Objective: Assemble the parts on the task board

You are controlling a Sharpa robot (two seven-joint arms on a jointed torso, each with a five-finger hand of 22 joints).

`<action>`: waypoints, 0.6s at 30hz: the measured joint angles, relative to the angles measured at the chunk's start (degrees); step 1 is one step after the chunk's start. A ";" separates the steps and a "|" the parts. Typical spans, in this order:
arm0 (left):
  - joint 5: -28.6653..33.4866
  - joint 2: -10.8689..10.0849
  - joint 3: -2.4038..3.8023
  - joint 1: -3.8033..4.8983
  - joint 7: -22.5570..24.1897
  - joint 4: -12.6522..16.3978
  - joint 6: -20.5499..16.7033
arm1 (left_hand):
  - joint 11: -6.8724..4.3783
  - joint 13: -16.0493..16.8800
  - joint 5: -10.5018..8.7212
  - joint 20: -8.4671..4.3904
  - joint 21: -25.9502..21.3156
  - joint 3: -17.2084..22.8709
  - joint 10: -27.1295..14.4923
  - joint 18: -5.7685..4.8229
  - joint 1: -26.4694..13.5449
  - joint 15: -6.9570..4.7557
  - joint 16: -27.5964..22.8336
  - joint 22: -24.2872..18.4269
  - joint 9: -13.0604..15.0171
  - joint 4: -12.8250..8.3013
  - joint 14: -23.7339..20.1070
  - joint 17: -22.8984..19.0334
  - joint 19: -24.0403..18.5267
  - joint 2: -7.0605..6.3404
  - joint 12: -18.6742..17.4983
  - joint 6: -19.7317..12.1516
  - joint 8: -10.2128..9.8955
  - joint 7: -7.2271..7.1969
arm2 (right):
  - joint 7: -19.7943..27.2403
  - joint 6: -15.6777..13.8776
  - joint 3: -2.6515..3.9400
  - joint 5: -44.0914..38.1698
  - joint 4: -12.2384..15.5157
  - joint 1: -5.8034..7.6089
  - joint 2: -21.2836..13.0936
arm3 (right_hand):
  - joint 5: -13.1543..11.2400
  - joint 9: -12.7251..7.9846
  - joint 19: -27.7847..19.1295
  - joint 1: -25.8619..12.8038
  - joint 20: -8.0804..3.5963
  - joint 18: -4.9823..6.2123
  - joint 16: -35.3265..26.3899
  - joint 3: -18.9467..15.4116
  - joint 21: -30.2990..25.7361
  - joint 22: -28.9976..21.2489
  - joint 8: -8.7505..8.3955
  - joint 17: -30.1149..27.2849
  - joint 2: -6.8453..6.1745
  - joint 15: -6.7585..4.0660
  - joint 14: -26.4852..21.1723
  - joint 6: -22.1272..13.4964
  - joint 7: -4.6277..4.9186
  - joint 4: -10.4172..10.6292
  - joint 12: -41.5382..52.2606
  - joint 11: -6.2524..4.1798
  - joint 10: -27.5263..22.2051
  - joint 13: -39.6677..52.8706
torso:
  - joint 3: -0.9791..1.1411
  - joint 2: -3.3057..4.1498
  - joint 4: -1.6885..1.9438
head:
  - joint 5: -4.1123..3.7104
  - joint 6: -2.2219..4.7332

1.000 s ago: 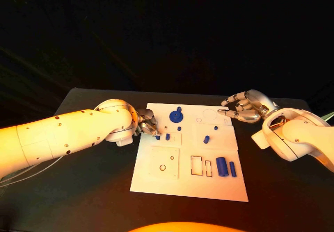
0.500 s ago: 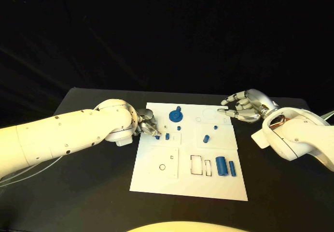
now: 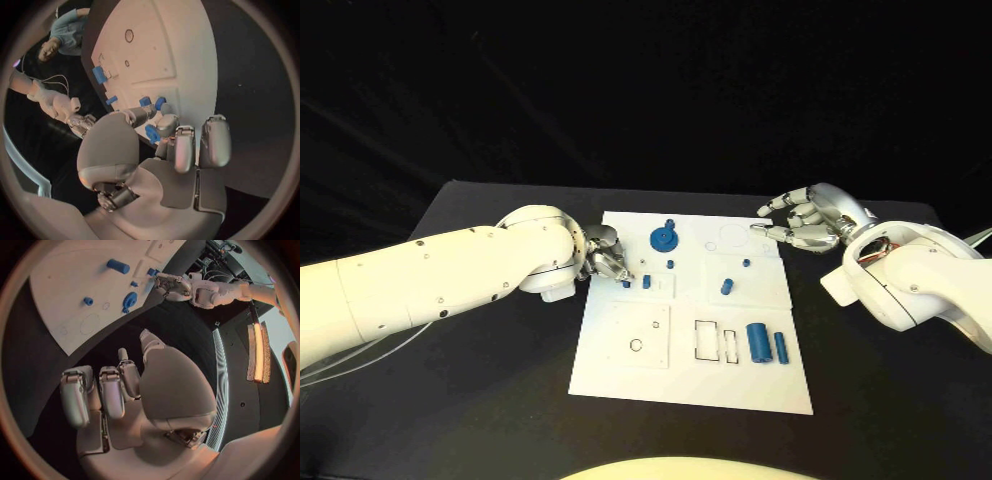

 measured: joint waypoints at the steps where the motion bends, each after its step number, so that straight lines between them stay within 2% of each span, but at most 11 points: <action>1: 0.05 0.02 0.00 -0.01 0.00 -0.05 -0.02 | 0.00 -0.04 0.00 0.00 0.00 -0.68 0.00 0.00 -0.79 0.00 0.00 0.00 -0.04 0.16 0.00 0.00 0.00 -0.17 0.00 0.14 -0.31 -0.13 | 0.00 0.00 0.00 0.00 0.00 0.00 0.00 | 0.00 0.00 0.00 0.00 0.00 0.00 0.00 0.00 0.00 0.00 0.00 0.00 0.00 0.00 0.00 0.00 0.00 0.00 0.00 0.00 0.00 0.00 | 0.00 0.00 0.00 | -0.01 0.00; 8: 0.40 0.21 -0.07 -0.22 0.00 -0.53 -0.15 | 0.00 -0.04 0.02 0.00 0.00 -4.33 0.00 0.00 -1.13 0.00 0.00 0.00 -0.04 2.72 0.00 0.00 0.00 -0.09 0.00 0.69 -0.55 -0.69 | 0.01 0.00 0.00 0.02 -0.02 0.00 0.00 | 0.00 0.00 0.00 0.00 0.00 0.00 0.00 0.00 0.00 -0.01 0.00 0.00 0.00 0.00 0.00 0.00 0.00 0.00 0.00 0.00 0.00 -0.01 | 0.00 0.00 -0.01 | -0.04 -0.07; 18: 0.85 0.34 -0.10 -0.35 0.03 -0.87 -0.28 | 0.00 -0.04 0.04 -0.21 0.00 -7.91 -0.01 0.00 -1.94 0.00 0.00 0.00 -0.16 5.08 0.00 0.00 0.21 -0.45 0.00 0.70 -0.78 -0.30 | 0.03 0.00 0.00 0.04 -0.05 0.00 0.00 | 0.00 0.00 0.00 0.00 0.00 0.00 0.00 0.15 0.00 -0.01 0.00 -0.01 0.00 0.00 0.00 0.00 0.00 0.16 0.00 0.00 0.00 -0.01 | 0.00 -0.01 -0.02 | -0.14 -0.12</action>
